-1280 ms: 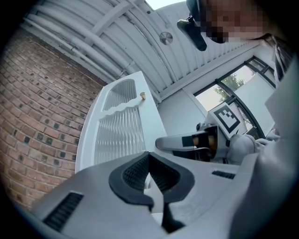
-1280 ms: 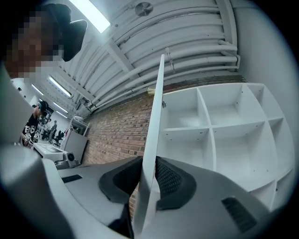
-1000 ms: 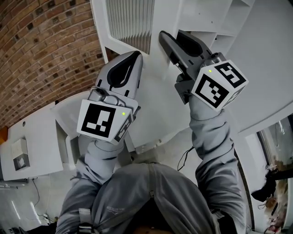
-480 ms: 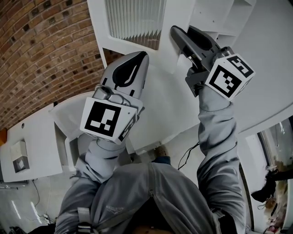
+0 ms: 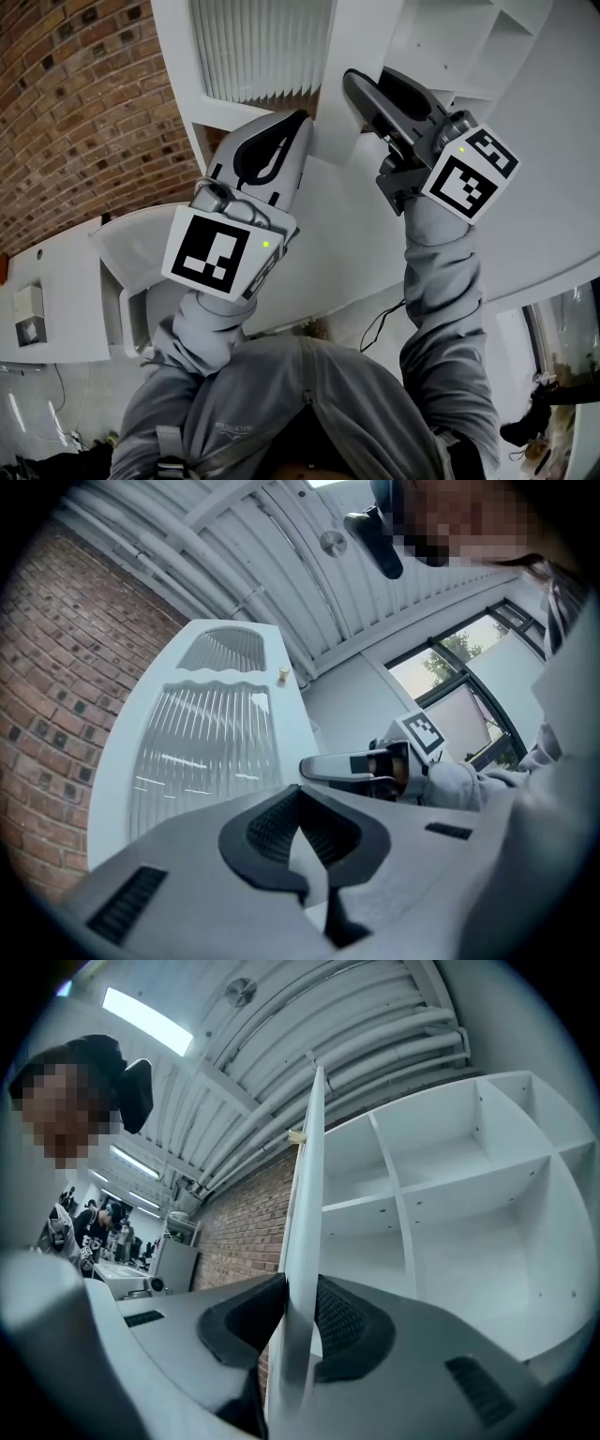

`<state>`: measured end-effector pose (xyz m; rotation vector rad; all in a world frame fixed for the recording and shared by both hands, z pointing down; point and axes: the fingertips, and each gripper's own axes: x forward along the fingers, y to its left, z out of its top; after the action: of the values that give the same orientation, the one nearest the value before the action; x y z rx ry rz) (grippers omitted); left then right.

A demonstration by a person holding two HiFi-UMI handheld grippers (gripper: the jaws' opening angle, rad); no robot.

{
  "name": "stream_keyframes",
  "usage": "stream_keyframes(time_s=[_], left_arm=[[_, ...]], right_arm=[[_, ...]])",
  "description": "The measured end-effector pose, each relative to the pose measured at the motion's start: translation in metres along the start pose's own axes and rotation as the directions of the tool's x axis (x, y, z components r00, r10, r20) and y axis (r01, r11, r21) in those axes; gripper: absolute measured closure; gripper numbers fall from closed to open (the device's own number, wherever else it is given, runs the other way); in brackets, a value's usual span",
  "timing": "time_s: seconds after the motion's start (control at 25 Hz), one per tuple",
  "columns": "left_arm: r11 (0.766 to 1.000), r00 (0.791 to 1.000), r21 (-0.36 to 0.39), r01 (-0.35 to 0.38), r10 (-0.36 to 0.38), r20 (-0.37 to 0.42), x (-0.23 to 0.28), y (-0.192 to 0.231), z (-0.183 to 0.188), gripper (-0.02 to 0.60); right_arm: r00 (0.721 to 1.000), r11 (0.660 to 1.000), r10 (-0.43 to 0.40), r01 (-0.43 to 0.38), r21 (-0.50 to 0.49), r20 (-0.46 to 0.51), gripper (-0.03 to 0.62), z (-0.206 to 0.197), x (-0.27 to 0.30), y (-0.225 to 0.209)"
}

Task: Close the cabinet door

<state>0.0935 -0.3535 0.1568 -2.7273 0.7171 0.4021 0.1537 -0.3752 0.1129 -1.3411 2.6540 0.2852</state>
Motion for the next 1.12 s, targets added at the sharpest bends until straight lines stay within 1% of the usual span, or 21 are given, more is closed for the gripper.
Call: stream_keyframes(time_s=[0.24, 0.52, 0.88, 1.12], left_arm=[[0.999, 0.999, 0.015, -0.044, 0.044, -0.020, 0.031, 0.006, -0.014, 0.578], [0.995, 0.993, 0.038, -0.097, 0.099, -0.056, 0.058, 0.008, -0.028, 0.578], [0.982, 0.979, 0.072, -0.172, 0.178, -0.094, 0.084, 0.014, -0.039, 0.578], [0.969, 0.965, 0.080, -0.232, 0.239, -0.104, 0.096, 0.024, -0.045, 0.578]], right_arm=[[0.997, 0.996, 0.082, -0.082, 0.025, 0.003, 0.491, -0.005, 0.008, -0.026], [0.985, 0.983, 0.173, -0.174, 0.050, 0.022, 0.491, -0.007, 0.014, -0.051], [0.963, 0.960, 0.268, -0.270, 0.071, 0.037, 0.492, -0.011, 0.025, -0.072], [0.944, 0.940, 0.329, -0.330, 0.086, 0.028, 0.493, -0.014, 0.037, -0.083]])
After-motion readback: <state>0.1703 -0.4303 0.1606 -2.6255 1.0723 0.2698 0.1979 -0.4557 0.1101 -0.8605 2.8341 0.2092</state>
